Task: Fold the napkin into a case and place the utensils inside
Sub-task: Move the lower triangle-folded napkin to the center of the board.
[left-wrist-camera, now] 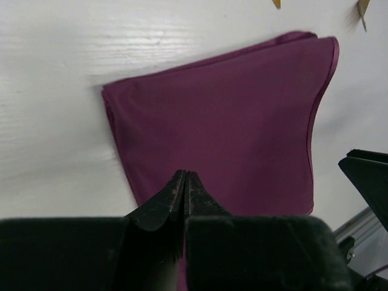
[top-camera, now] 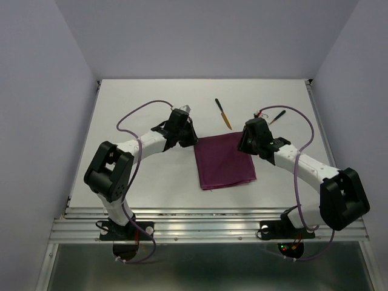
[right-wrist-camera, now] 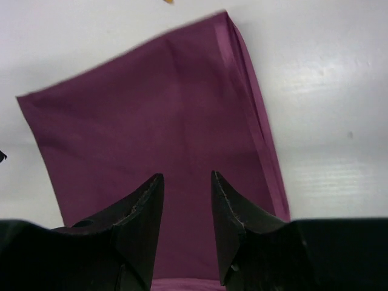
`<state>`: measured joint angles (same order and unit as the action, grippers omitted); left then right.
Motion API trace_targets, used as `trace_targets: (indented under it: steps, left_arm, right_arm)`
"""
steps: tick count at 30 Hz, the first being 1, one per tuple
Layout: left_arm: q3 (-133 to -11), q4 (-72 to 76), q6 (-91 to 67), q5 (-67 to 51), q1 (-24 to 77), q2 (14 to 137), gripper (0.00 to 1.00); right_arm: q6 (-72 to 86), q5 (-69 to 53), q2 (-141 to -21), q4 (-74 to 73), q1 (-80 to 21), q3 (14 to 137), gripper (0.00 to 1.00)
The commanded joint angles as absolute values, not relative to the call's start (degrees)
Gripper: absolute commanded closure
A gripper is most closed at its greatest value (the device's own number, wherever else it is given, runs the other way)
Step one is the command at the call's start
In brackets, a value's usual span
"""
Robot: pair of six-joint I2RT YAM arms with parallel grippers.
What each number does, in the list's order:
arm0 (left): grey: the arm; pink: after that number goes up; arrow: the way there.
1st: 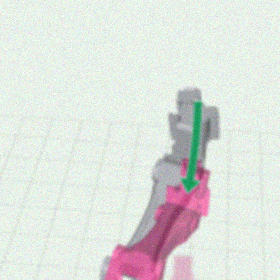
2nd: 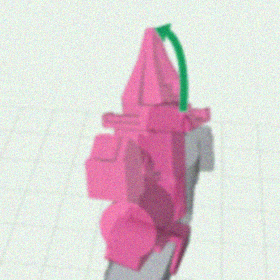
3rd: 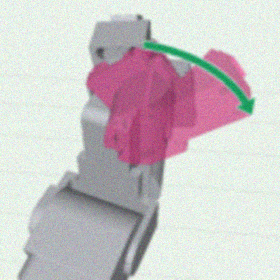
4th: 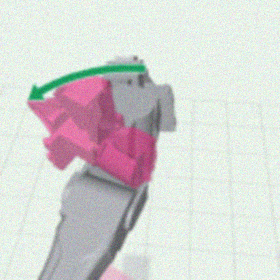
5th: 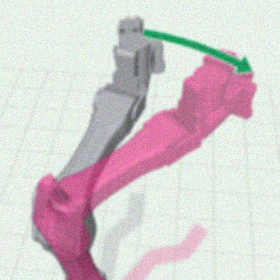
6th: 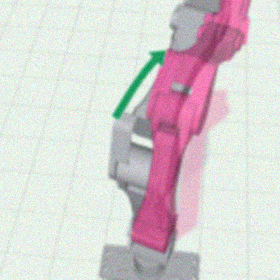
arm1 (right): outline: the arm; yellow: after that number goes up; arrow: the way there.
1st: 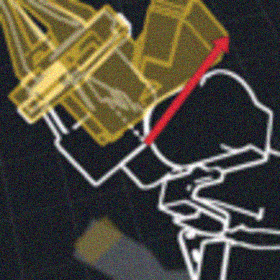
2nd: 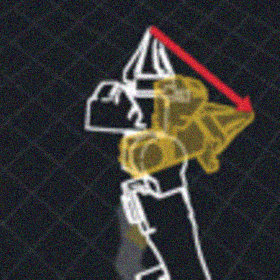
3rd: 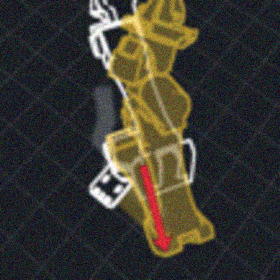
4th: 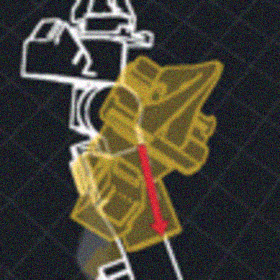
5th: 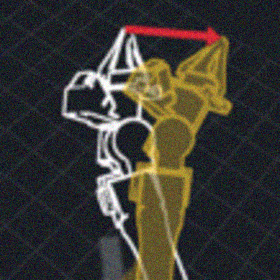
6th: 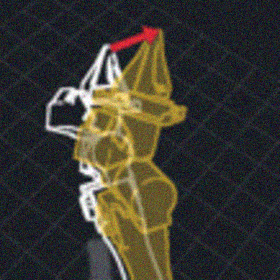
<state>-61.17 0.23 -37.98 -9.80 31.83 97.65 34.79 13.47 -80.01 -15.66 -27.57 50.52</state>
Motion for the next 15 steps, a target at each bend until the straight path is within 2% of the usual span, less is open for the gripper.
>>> trace_targets:
  steps: [1,6,10,15]
  left_arm:
    - [-62.14,-0.44,-37.70,-13.62,33.13,100.27,0.90]
    - [-61.35,1.14,-37.79,-13.98,33.22,105.11,0.93]
    - [-60.47,0.70,-37.79,-12.83,32.78,106.52,0.93]
    - [-59.24,0.09,-37.62,-10.99,30.85,106.35,0.94]
  right_arm:
    - [36.21,12.22,-73.31,-20.30,-26.81,45.63,0.58]
    - [37.09,10.29,-72.15,-21.01,-26.19,41.58,0.62]
    - [35.78,8.53,-76.19,-20.74,-26.19,40.78,0.68]
    - [32.96,4.58,-81.64,-17.41,-26.19,40.96,0.72]
